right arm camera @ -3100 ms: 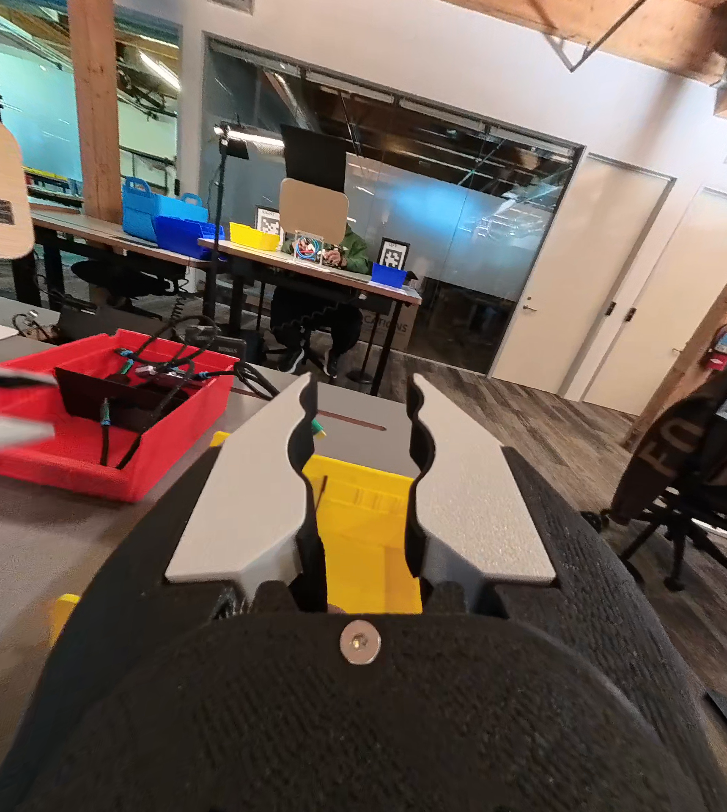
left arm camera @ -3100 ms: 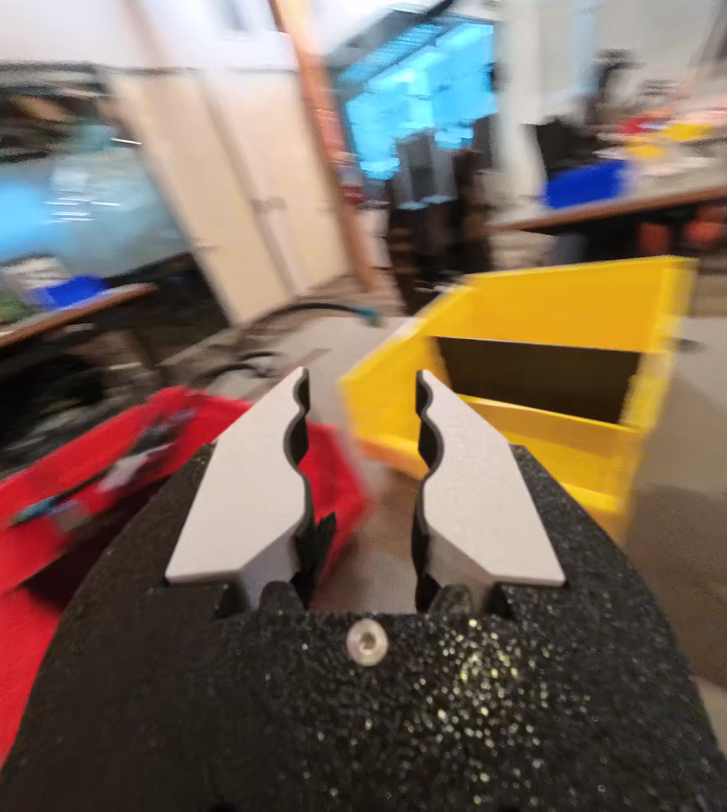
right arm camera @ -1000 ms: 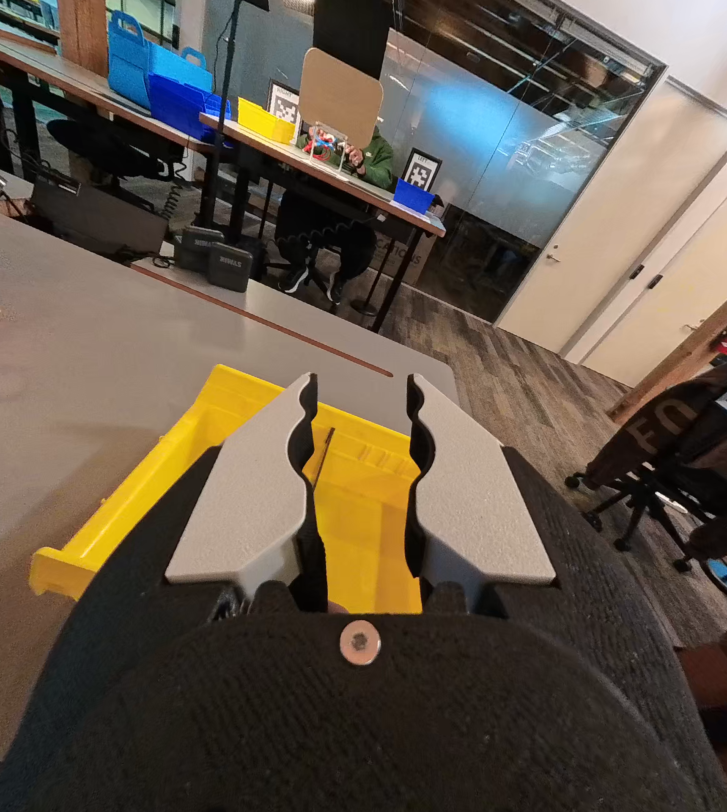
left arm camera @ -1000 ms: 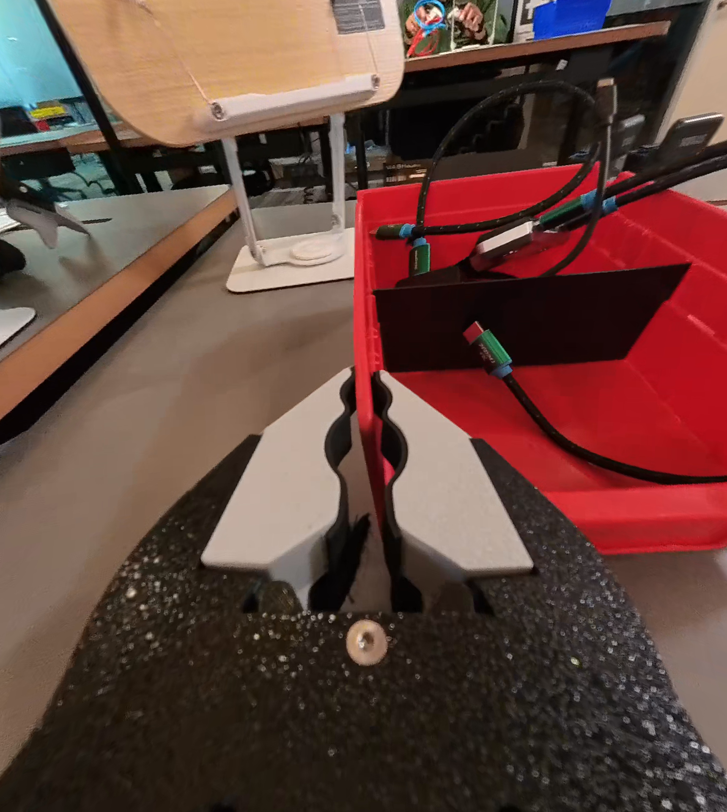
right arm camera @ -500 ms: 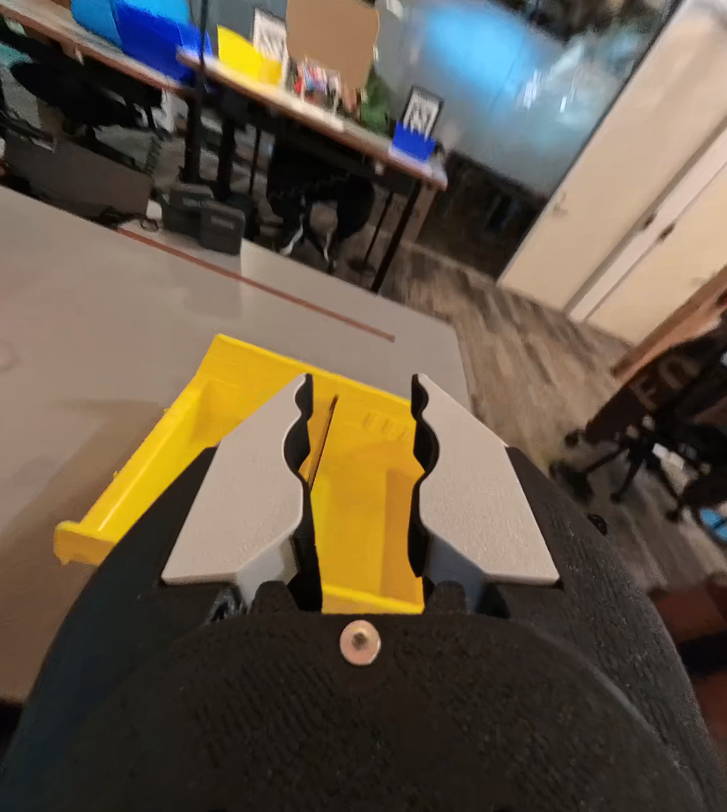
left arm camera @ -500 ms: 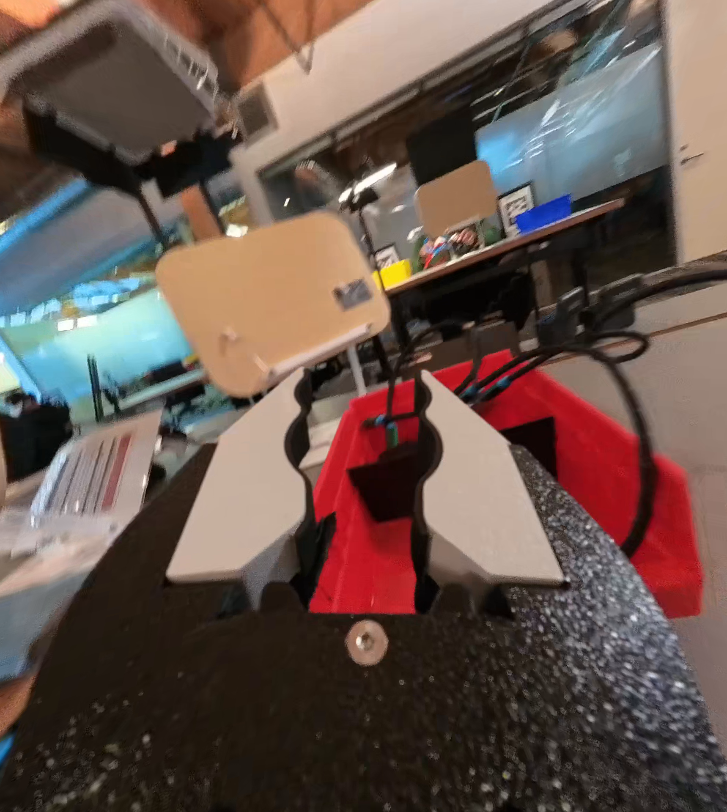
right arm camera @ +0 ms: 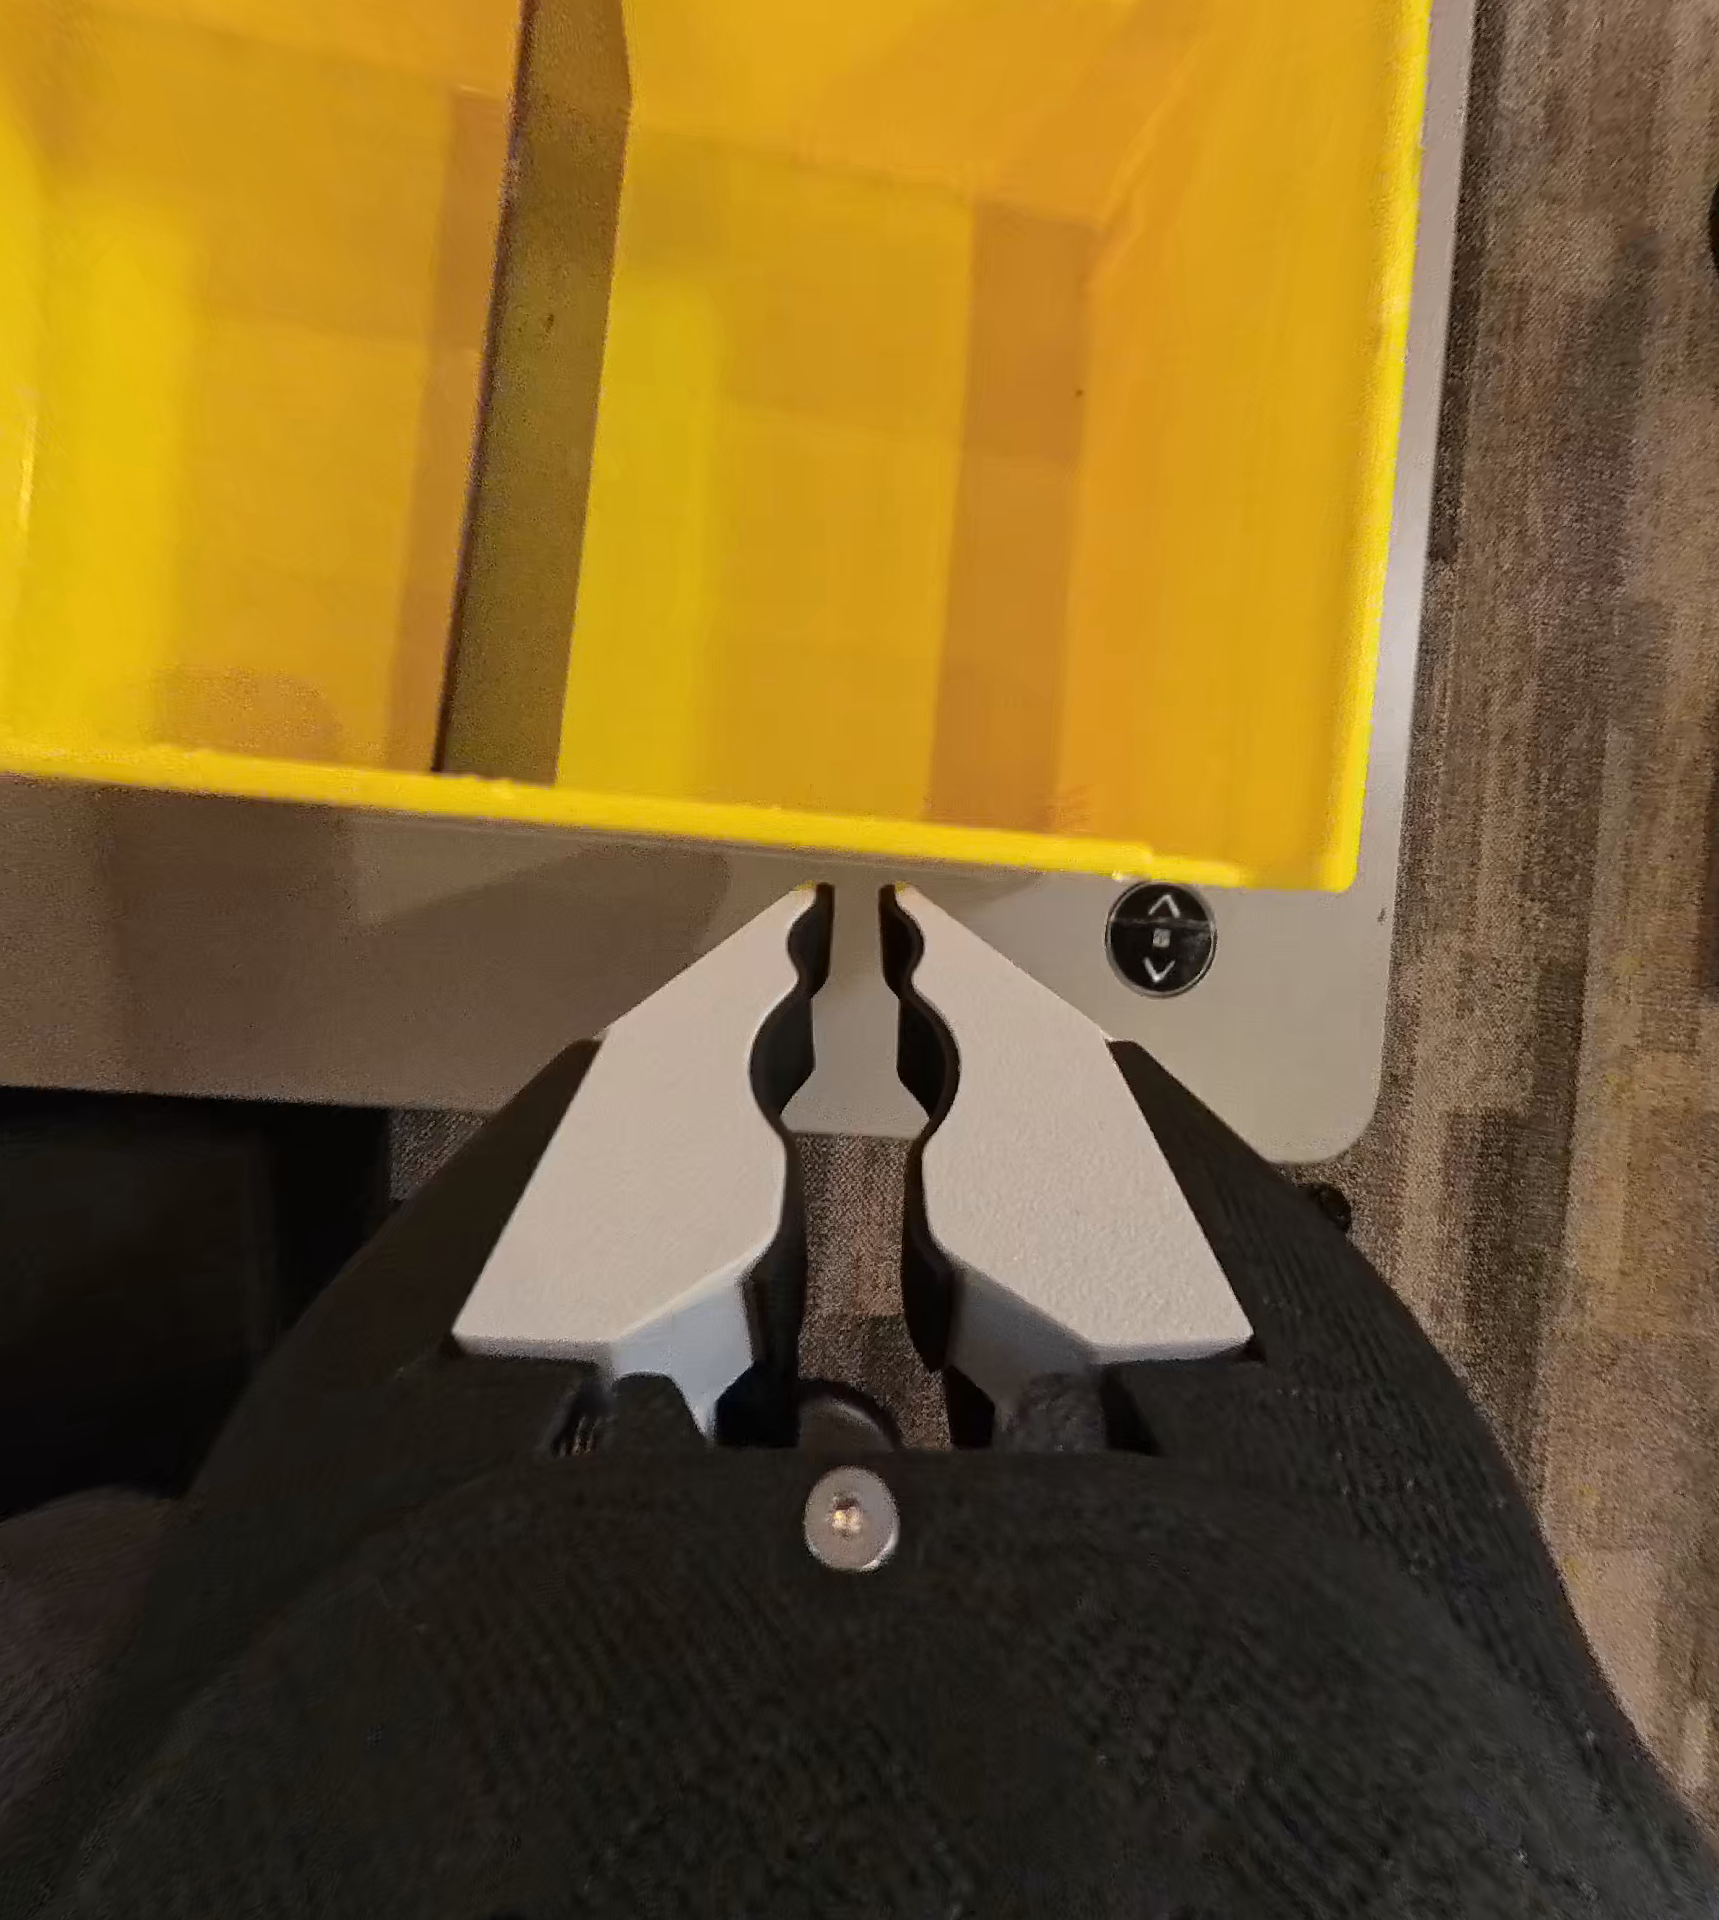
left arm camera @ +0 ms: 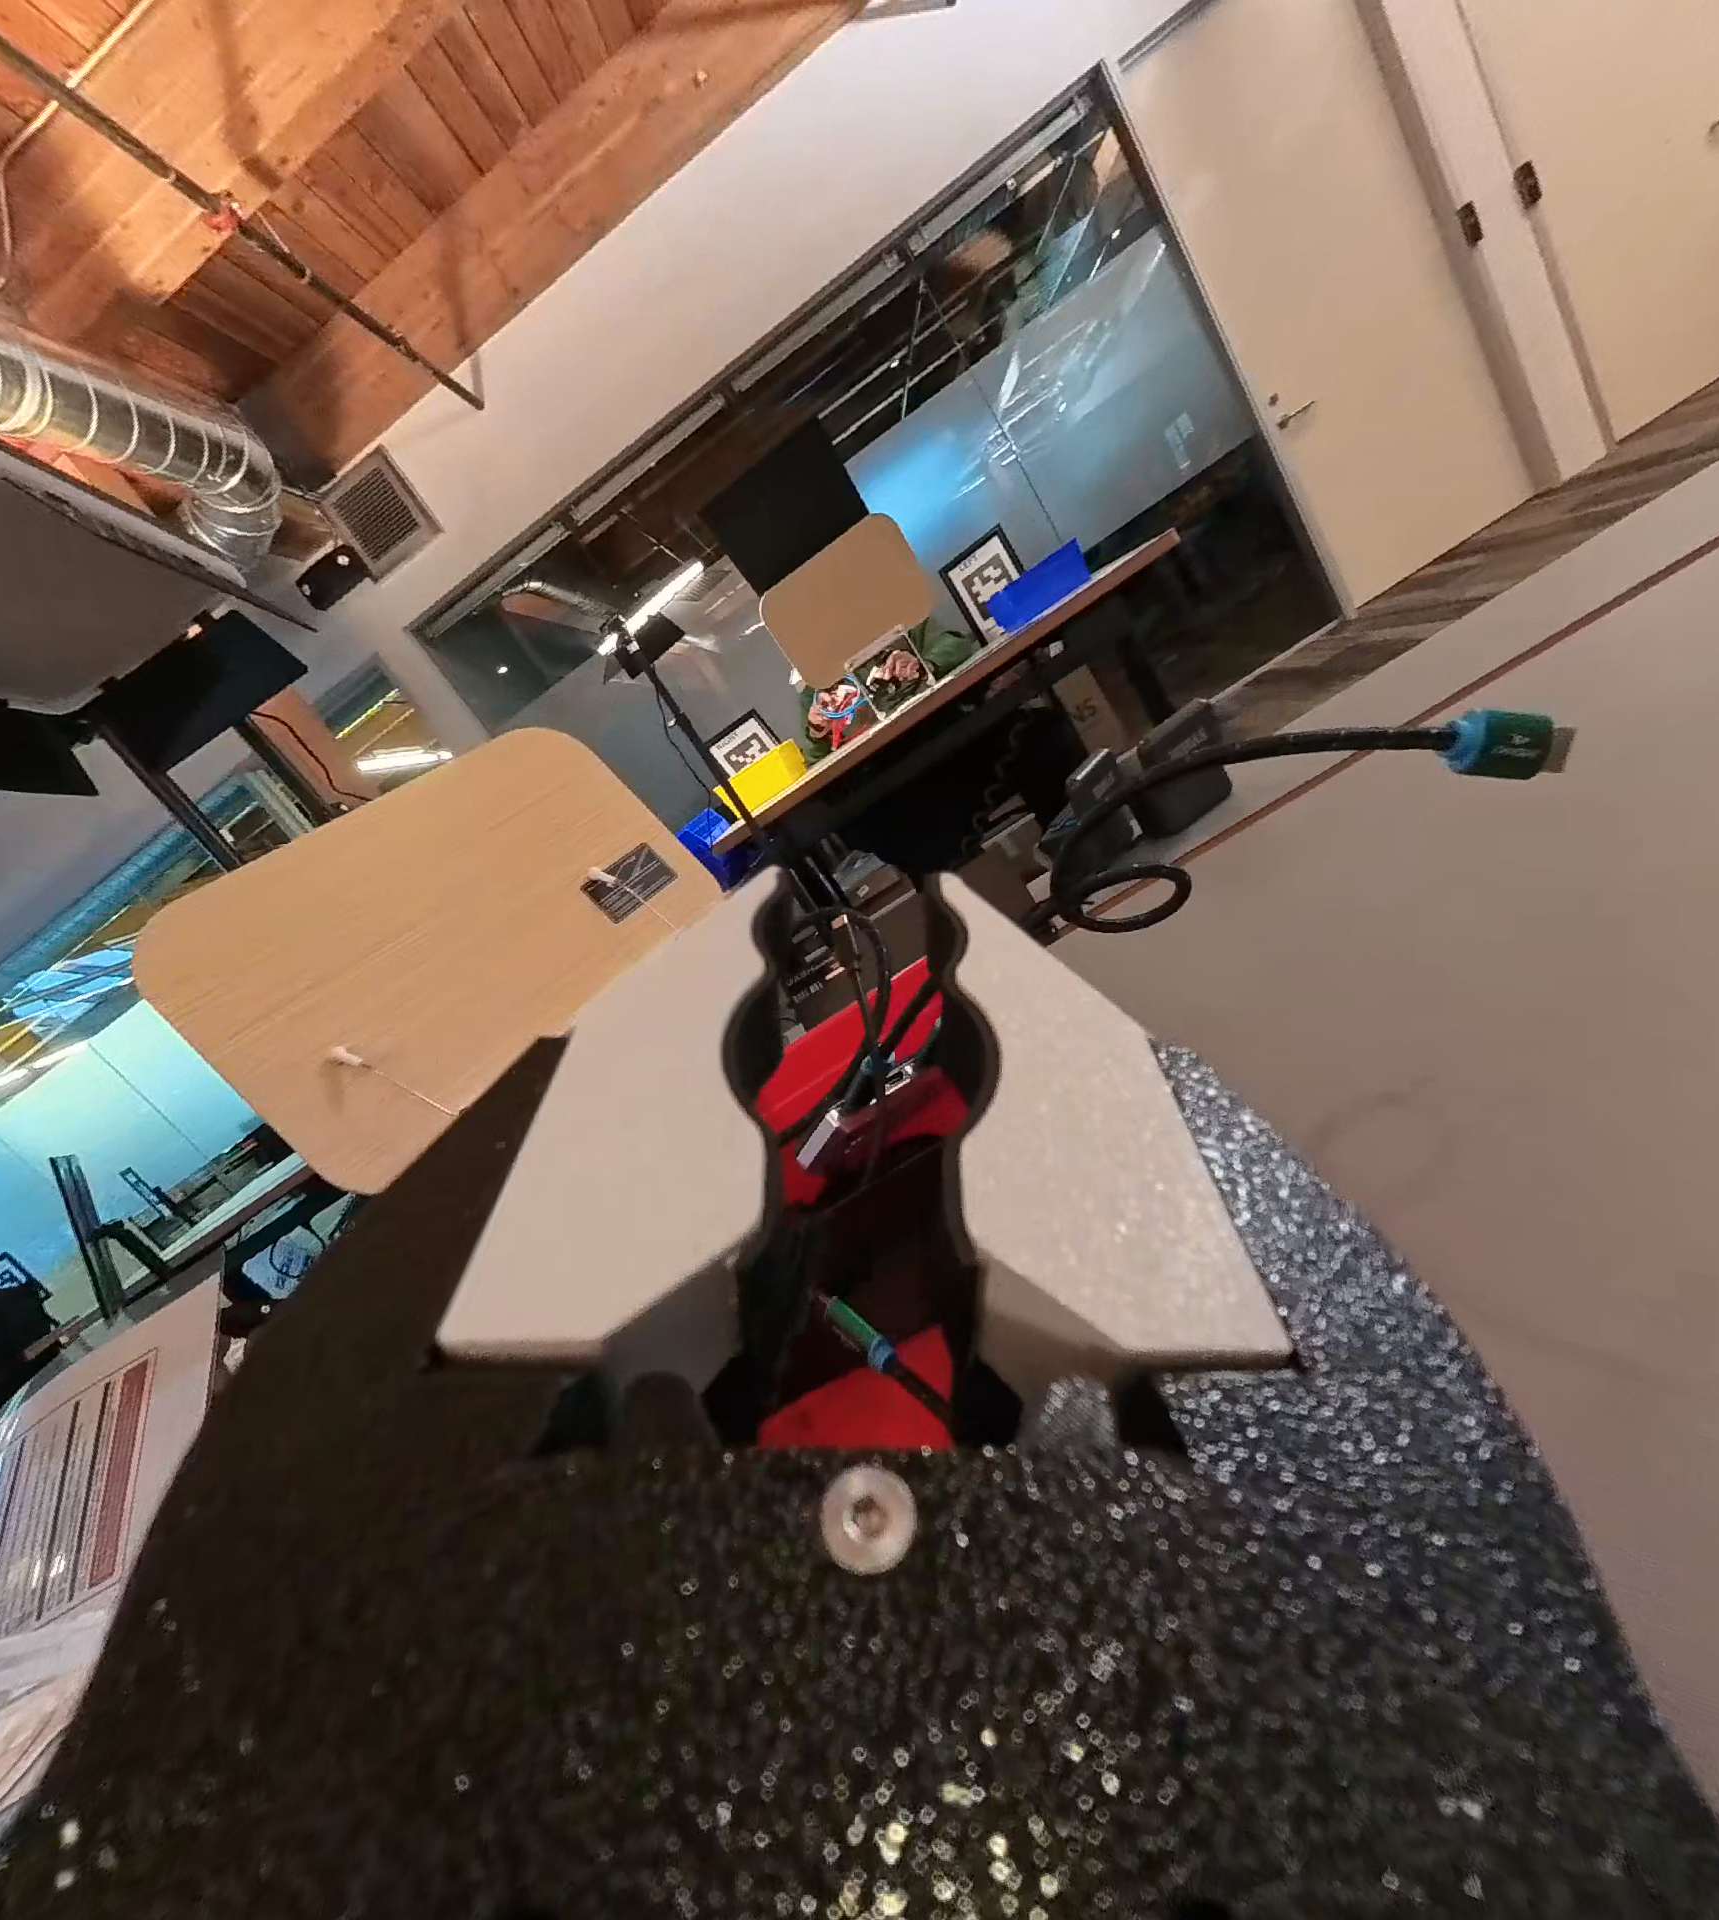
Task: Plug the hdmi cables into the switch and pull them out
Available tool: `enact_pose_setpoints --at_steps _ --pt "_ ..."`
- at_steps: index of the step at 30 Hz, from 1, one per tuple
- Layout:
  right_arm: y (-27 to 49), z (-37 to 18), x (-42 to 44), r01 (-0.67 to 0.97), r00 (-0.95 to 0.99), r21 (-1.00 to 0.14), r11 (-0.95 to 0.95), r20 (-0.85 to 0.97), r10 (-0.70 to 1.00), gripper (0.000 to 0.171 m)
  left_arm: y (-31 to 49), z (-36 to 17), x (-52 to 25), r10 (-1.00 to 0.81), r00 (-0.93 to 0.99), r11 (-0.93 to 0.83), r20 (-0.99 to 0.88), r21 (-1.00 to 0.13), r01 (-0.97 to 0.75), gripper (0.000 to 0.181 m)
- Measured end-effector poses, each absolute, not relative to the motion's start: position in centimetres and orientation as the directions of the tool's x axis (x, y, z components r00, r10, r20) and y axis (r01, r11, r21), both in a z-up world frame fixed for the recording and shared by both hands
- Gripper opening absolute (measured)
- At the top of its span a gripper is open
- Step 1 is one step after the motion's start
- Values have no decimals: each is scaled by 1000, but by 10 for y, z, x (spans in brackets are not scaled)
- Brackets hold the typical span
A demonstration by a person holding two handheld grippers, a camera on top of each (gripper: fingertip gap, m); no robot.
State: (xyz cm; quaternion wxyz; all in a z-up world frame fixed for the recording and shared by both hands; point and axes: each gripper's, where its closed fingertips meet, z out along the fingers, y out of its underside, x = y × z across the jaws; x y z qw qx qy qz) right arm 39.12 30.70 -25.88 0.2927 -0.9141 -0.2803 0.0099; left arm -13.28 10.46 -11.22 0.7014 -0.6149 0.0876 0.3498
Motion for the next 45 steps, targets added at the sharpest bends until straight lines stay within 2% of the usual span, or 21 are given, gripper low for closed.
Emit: enact_pose_setpoints --at_steps 6,16,19,22,25,26,27,28,30,32,34,35,39,45 --pt "331 -265 395 595 798 -504 -626 285 530 0 106 -117 -136 379 738 -30 -558 -805 -593 16" --pt "394 -267 378 657 753 -557 -508 443 487 0 111 -130 -141 357 742 -75 -567 -809 -583 15" --pt "416 -263 363 664 743 -615 -426 479 468 0 112 -134 -143 350 751 -80 -560 -817 -572 15" --pt "436 -247 338 686 701 -695 -214 554 450 0 114 -137 -143 338 762 -82 -552 -824 -560 15" --pt "445 -229 325 556 791 -820 -135 473 387 0 115 -136 -143 334 766 -79 -549 -826 -558 15" --pt "445 -226 326 523 816 -837 -162 436 379 7 114 -136 -144 333 766 -80 -550 -826 -558 15" --pt "443 -223 326 502 828 -844 -188 407 385 25 114 -136 -144 333 765 -82 -551 -825 -559 14" --pt "441 -218 326 484 838 -851 -203 384 386 32 114 -137 -145 333 765 -83 -552 -825 -559 14" --pt "433 -203 321 421 849 -891 -170 322 419 63 113 -138 -146 329 770 -85 -546 -829 -552 14" --pt "419 -188 308 306 838 -938 -161 185 513 71 113 -140 -147 324 779 -83 -537 -836 -542 15" --pt "403 -181 300 270 808 -943 -196 111 578 72 113 -140 -147 321 782 -83 -533 -839 -538 14" --pt "392 -184 295 293 779 -929 -224 96 620 72 113 -141 -147 320 782 -84 -535 -838 -539 14" --pt "352 -214 281 462 681 -814 -351 72 729 94 113 -141 -147 318 780 -88 -540 -835 -543 14" --pt "343 -246 284 586 670 -677 -446 95 736 93 110 -140 -147 320 774 -89 -547 -830 -550 13"
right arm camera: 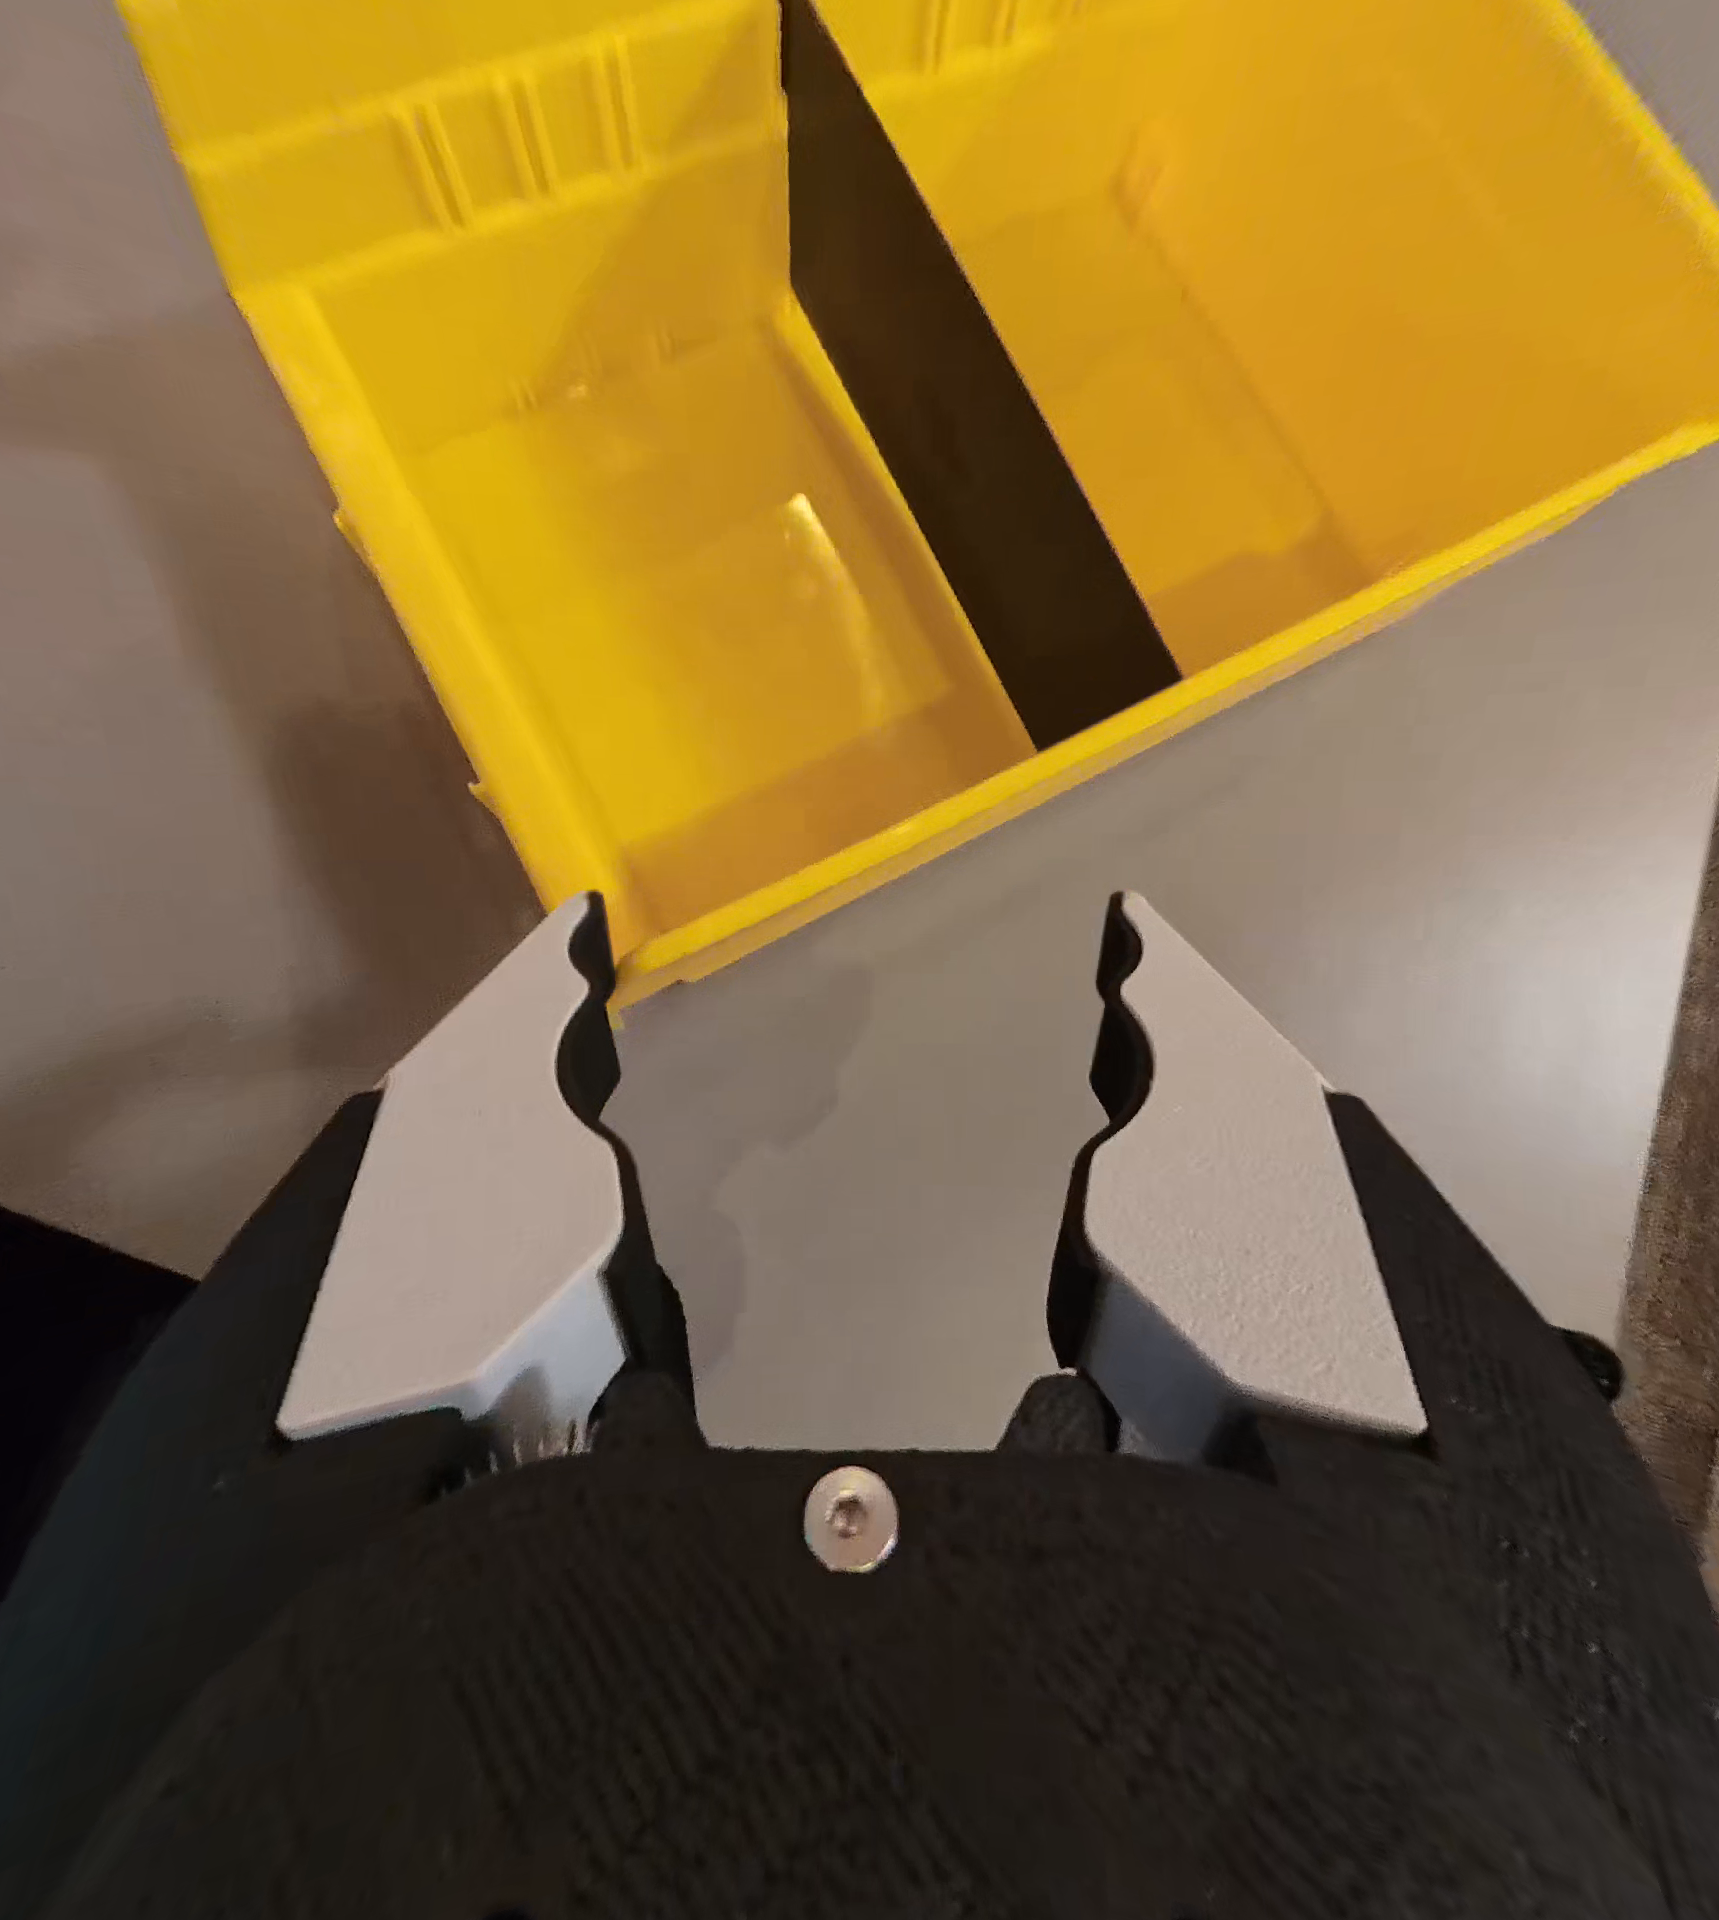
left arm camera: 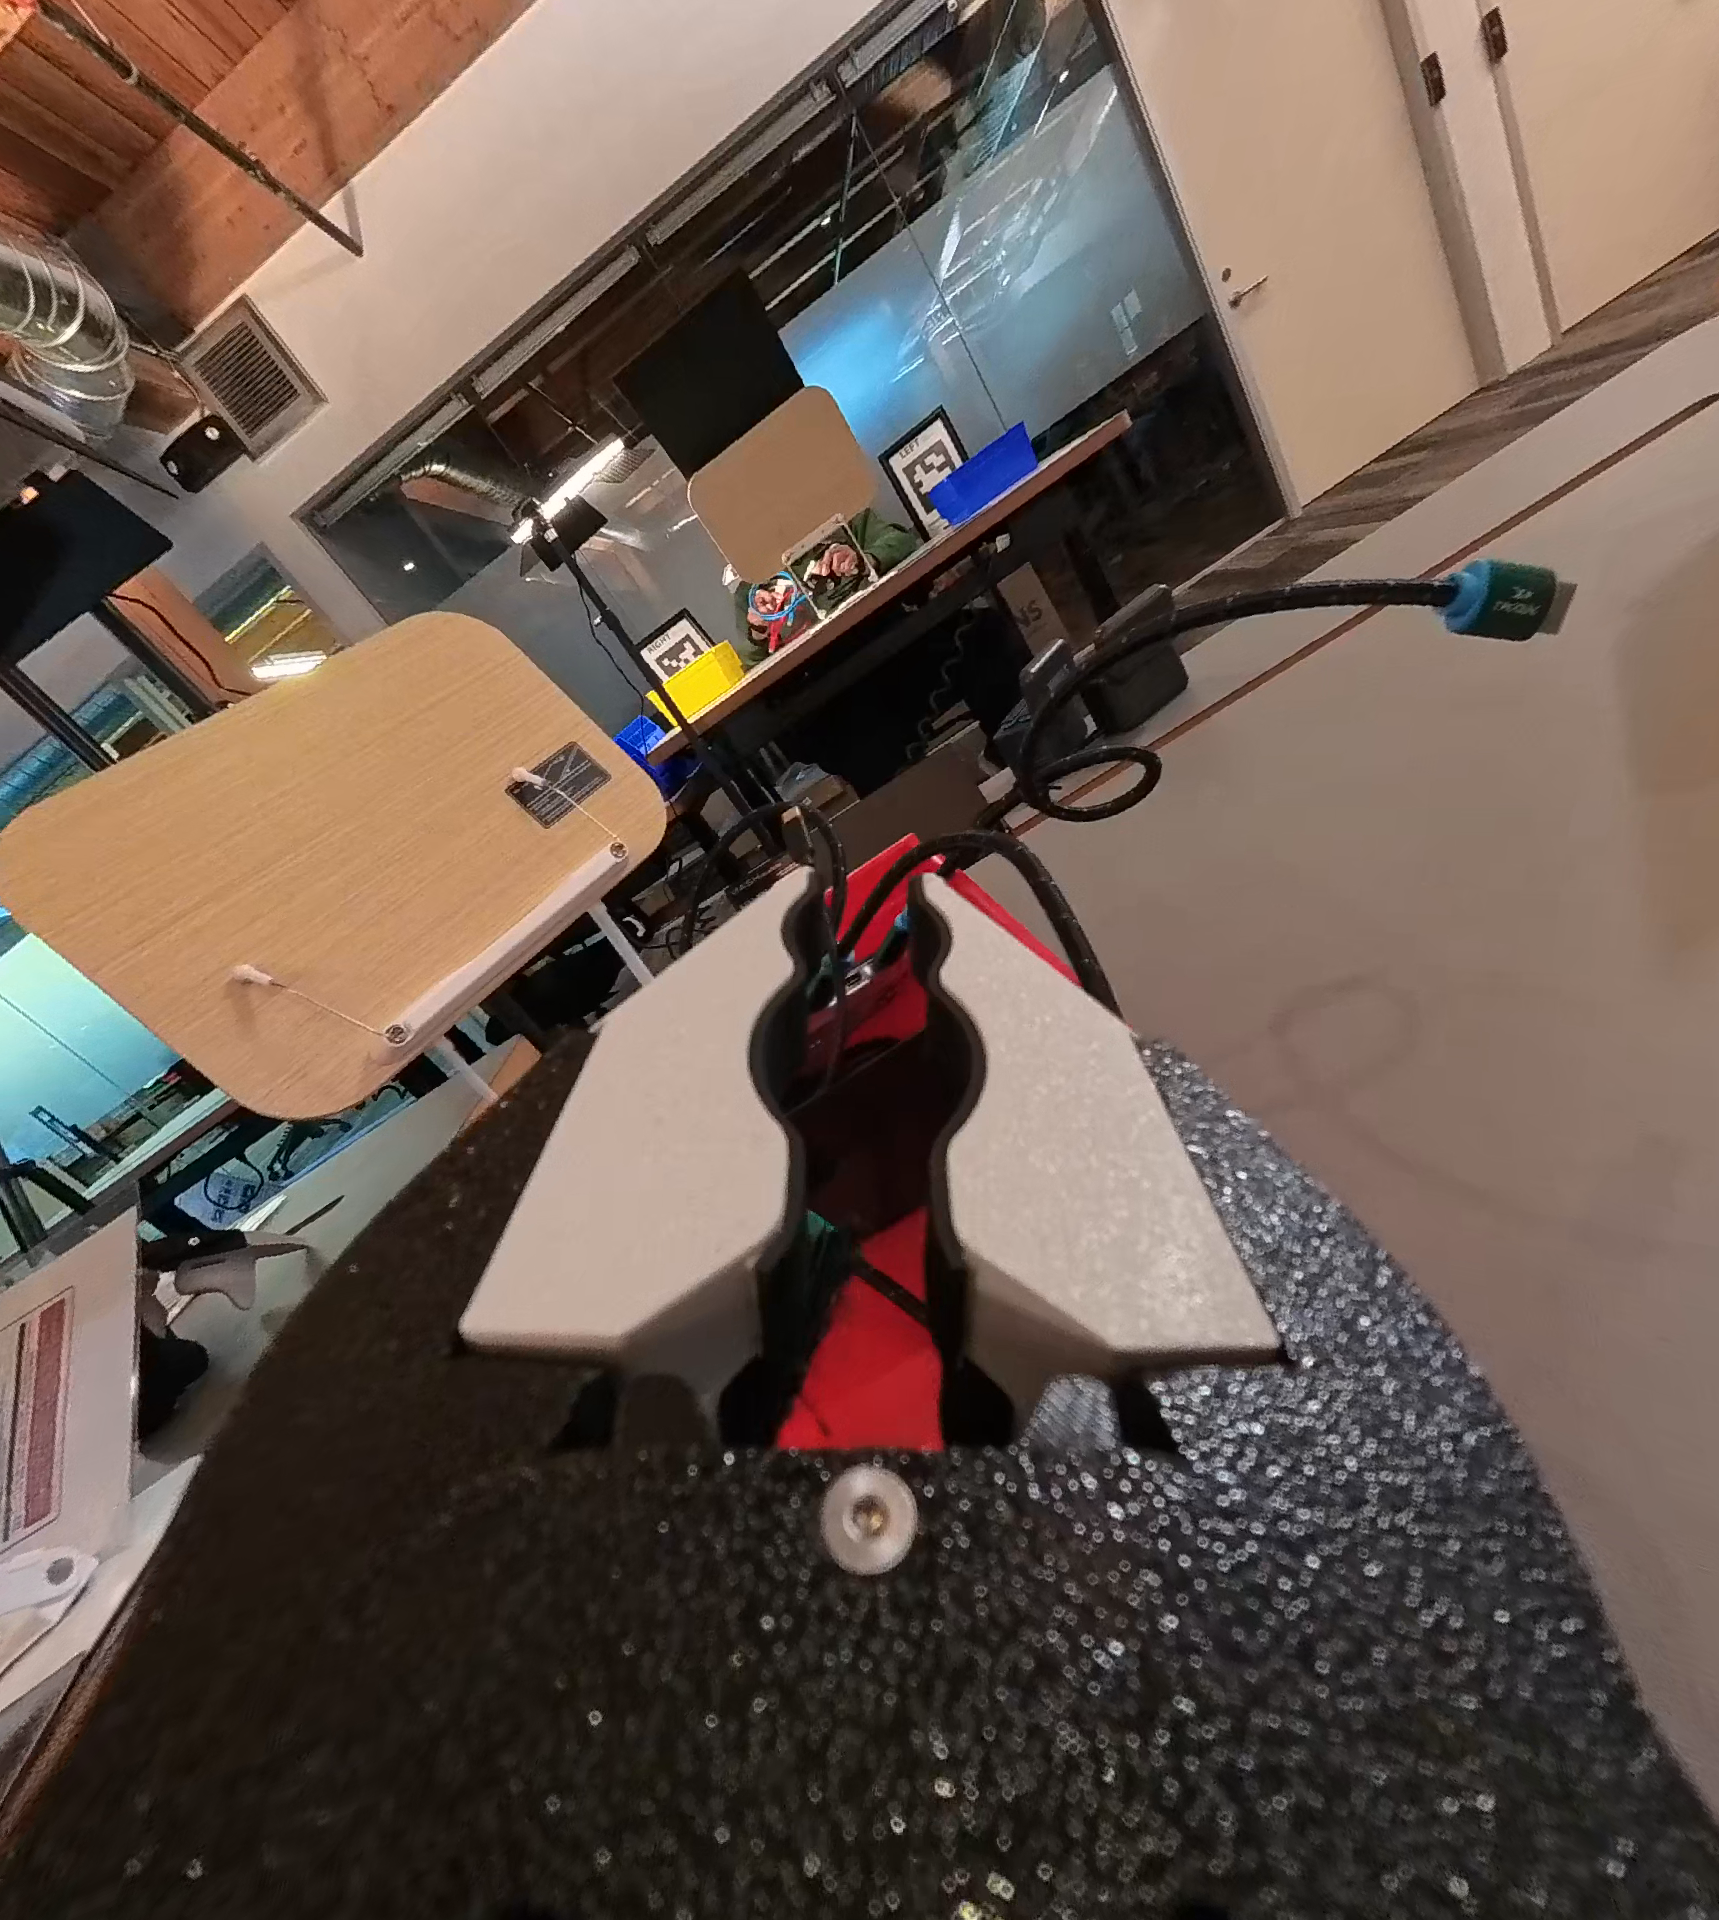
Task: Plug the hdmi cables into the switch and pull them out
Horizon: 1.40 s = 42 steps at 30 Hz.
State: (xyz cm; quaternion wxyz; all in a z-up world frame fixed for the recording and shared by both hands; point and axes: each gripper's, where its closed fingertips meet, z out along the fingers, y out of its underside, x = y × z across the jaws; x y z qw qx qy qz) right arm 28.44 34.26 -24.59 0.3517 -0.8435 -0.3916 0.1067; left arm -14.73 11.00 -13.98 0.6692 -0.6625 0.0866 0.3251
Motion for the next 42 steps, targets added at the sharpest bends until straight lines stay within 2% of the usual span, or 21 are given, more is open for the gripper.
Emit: enact_pose_setpoints --at_steps 2,6,10,13,16,19,22,25,28,31,37,38,39,40,41,42 --pt "343 -247 285 581 674 -671 -461 79 734 93 109 -139 -148 323 778 -83 -539 -835 -544 13" --pt "356 -241 300 631 676 -668 -394 224 702 70 108 -140 -151 321 790 -79 -523 -846 -528 12" --pt "377 -237 327 640 729 -655 -402 350 589 55 108 -144 -152 317 785 -93 -532 -841 -532 12" --pt "396 -234 344 594 785 -685 -422 380 488 43 108 -146 -152 315 783 -98 -536 -839 -535 12" --pt "402 -239 343 545 814 -715 -438 328 479 40 108 -147 -152 313 785 -97 -535 -840 -534 12" --pt "395 -256 338 529 817 -682 -505 249 520 40 109 -148 -151 308 785 -100 -537 -839 -534 12" --pt "393 -264 341 526 822 -656 -541 227 523 26 110 -151 -150 300 785 -107 -542 -837 -537 11" --pt "404 -259 345 390 891 -714 -581 133 435 5 111 -153 -150 294 783 -115 -548 -834 -540 12" --pt "418 -257 359 278 938 -763 -584 84 336 3 110 -153 -151 295 782 -118 -549 -833 -540 12" --pt "425 -256 364 225 947 -797 -561 44 318 3 110 -155 -154 300 786 -124 -541 -839 -530 11" --pt "435 -254 366 279 941 -826 -490 135 309 7 110 -165 -165 314 803 -158 -506 -862 -482 11" --pt "436 -252 366 293 940 -827 -479 158 303 13 109 -166 -170 325 804 -168 -498 -867 -469 12" --pt "436 -248 367 296 942 -832 -469 172 289 38 107 -167 -175 340 804 -178 -488 -873 -455 13" --pt "434 -243 366 286 945 -834 -472 163 285 53 105 -168 -182 359 803 -185 -476 -880 -438 13" --pt "431 -236 363 264 949 -838 -477 138 284 62 101 -167 -190 385 799 -189 -463 -886 -423 14" --pt "429 -227 361 244 952 -851 -466 118 282 63 97 -166 -200 413 789 -194 -455 -890 -412 15"
